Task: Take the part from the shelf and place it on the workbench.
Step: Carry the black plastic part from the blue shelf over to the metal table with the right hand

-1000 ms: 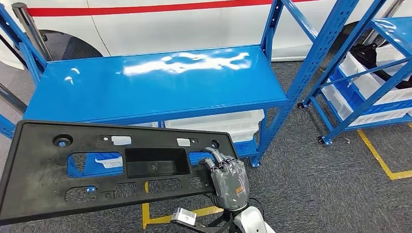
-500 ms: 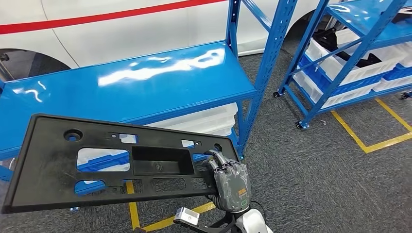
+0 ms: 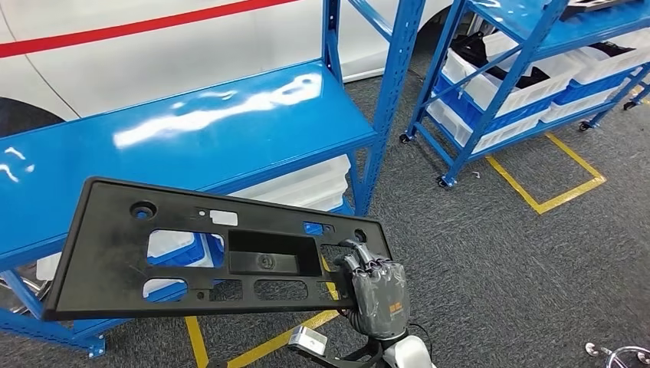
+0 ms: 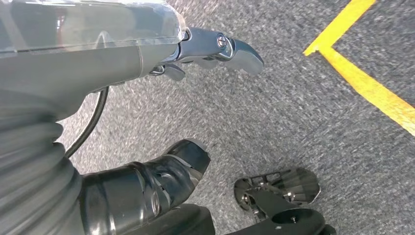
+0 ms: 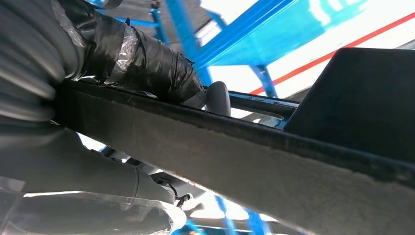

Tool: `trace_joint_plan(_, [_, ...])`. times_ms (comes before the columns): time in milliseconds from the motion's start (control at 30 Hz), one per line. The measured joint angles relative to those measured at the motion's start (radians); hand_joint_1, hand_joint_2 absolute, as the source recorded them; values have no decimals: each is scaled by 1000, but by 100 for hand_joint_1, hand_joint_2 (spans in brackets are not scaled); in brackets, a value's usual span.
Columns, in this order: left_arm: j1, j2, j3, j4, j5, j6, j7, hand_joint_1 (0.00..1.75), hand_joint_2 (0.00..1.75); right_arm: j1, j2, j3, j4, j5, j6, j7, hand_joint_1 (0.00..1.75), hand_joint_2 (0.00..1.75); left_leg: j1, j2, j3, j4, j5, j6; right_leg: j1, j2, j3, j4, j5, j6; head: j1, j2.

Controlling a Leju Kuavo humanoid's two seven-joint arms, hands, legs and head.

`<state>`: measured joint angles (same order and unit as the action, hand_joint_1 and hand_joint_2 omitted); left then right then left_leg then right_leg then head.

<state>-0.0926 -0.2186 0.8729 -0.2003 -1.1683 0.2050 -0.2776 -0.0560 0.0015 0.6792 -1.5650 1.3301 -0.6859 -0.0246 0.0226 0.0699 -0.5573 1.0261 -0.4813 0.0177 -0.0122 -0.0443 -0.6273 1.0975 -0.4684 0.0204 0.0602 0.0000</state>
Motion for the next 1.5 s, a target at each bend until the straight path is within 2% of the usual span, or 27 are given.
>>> trace_joint_plan(67, [0,0,0,0,2,2,-2,0,175,11,0,-14,-13,5,0,-7,175,175,-3,13,4,-2,-3,-12,10,-18,26,-57,9,-14,0,0])
trace_joint_plan(133, [0,0,1,0,3,3,-4,0,175,35,2,-35,-32,10,0,-26,175,175,-3,24,10,-6,-5,-25,13,0,25,-60,13,-27,-1,0])
trace_joint_plan(200, [1,0,2,0,6,4,-7,0,175,61,10,-61,-52,12,0,-55,175,175,0,4,6,14,-26,-35,9,18,30,-72,19,-41,-1,0])
trace_joint_plan(300, [5,1,9,0,10,4,-10,0,175,97,34,-108,-85,12,-1,-103,175,175,0,-50,-67,178,-118,-36,9,47,33,-79,24,-57,-2,0])
trace_joint_plan(333, [8,1,13,0,11,5,-11,0,175,111,41,-126,-96,11,-1,-117,175,175,0,-57,-94,235,-137,-36,11,58,33,-77,23,-59,-2,0])
trace_joint_plan(367, [10,1,16,0,11,5,-12,0,175,125,48,-145,-107,8,-1,-131,175,175,-1,-60,-109,262,-137,-35,12,71,33,-76,22,-60,-2,0])
trace_joint_plan(400, [12,1,20,0,12,5,-13,0,175,138,55,-164,-117,4,-1,-144,175,175,-1,-62,-107,253,-118,-33,13,84,33,-73,22,-60,-2,0])
trace_joint_plan(433, [13,2,23,0,14,6,-14,0,175,150,62,-183,-128,-1,-1,-158,175,175,0,-66,-89,209,-84,-31,14,97,33,-70,20,-60,-2,0])
trace_joint_plan(500, [15,2,27,0,17,6,-15,0,175,170,78,-214,-150,-11,-1,-186,175,175,0,-104,-37,84,-23,-24,14,122,29,-59,16,-54,-2,0])
trace_joint_plan(567, [14,3,30,0,20,7,-16,0,175,187,96,-243,-171,-20,-1,-208,175,175,-1,-139,-9,18,-6,-18,11,143,19,-49,13,-44,-2,0])
trace_joint_plan(600, [14,3,32,0,21,8,-16,0,175,195,103,-258,-180,-25,-1,-217,175,175,-4,-141,-6,12,-10,-16,10,153,15,-47,14,-37,-2,0])
trace_joint_plan(667, [13,3,34,0,22,9,-16,0,175,212,112,-284,-194,-34,-1,-231,175,175,-3,-121,-1,4,-5,-7,7,164,12,-49,17,-24,-1,0])
trace_joint_plan(733, [12,2,37,0,23,10,-16,0,175,225,123,-310,-205,-48,-2,-252,175,175,1,-99,4,-7,2,6,9,129,-4,-15,-5,-14,2,0])
trace_joint_plan(800, [13,1,43,0,23,10,-16,0,175,233,135,-333,-212,-62,-2,-274,175,175,-1,-74,7,-11,2,13,7,76,-56,92,-62,-4,6,0])
trace_joint_plan(867, [15,1,48,0,24,10,-15,0,175,244,147,-353,-214,-79,-2,-299,175,175,-2,-47,8,-10,-1,15,1,56,-109,195,-97,4,6,0])
trace_joint_plan(900, [16,1,49,0,24,10,-15,0,175,252,153,-364,-216,-89,-2,-311,175,175,-3,-36,9,-10,-2,14,-1,51,-113,203,-89,6,5,0])
trace_joint_plan(967, [16,1,50,0,25,11,-15,0,175,266,168,-388,-223,-113,-2,-339,175,175,-3,-16,15,-10,-7,9,-3,33,-63,108,-31,4,6,0])
trace_joint_plan(1033, [15,1,53,0,27,13,-15,0,175,276,189,-414,-235,-140,-2,-375,175,175,-5,1,22,-10,-13,1,5,-12,2,-16,10,-7,6,0])
trace_joint_plan(1100, [15,0,57,0,27,16,-15,0,175,288,212,-445,-249,-173,-2,-414,175,175,-8,16,29,-12,-18,-10,16,-31,21,-58,11,-21,5,0])
trace_joint_plan(1167, [14,-1,62,0,27,19,-16,0,175,304,236,-482,-263,-209,-2,-449,175,175,-8,30,36,-16,-23,-22,15,-9,22,-64,15,-33,5,0])
trace_joint_plan(1233, [14,-2,68,0,27,20,-16,0,175,317,257,-515,-277,-237,-3,-473,175,175,-6,6,31,14,-51,-29,9,13,30,-77,22,-47,5,0])
trace_joint_plan(1300, [15,-2,73,0,29,21,-17,0,175,324,275,-537,-285,-272,-4,-493,175,175,-4,-41,-16,121,-112,-31,8,35,34,-83,25,-59,4,0])
trace_joint_plan(1367, [18,-2,75,0,30,21,-17,0,175,333,287,-553,-291,-304,-4,-508,175,175,-4,-59,-78,243,-157,-32,11,61,33,-79,24,-63,4,0])
trace_joint_plan(1400, [19,-2,76,0,30,22,-17,0,175,337,290,-559,-293,-314,-4,-511,175,175,-4,-61,-94,267,-154,-33,12,75,33,-76,22,-64,4,0])
trace_joint_plan(1433, [20,-2,76,0,30,22,-16,0,175,340,292,-564,-294,-319,-4,-512,175,175,-4,-63,-91,250,-130,-32,12,90,33,-73,21,-63,4,0])
trace_joint_plan(1467, [20,-2,76,0,30,22,-16,0,175,343,294,-568,-295,-322,-4,-514,175,175,-3,-67,-72,200,-92,-31,12,104,33,-68,19,-61,4,0])
trace_joint_plan(1500, [20,-2,77,0,30,22,-16,0,175,345,296,-571,-296,-327,-4,-517,175,175,-2,-85,-44,132,-57,-28,10,117,32,-62,16,-58,4,0])
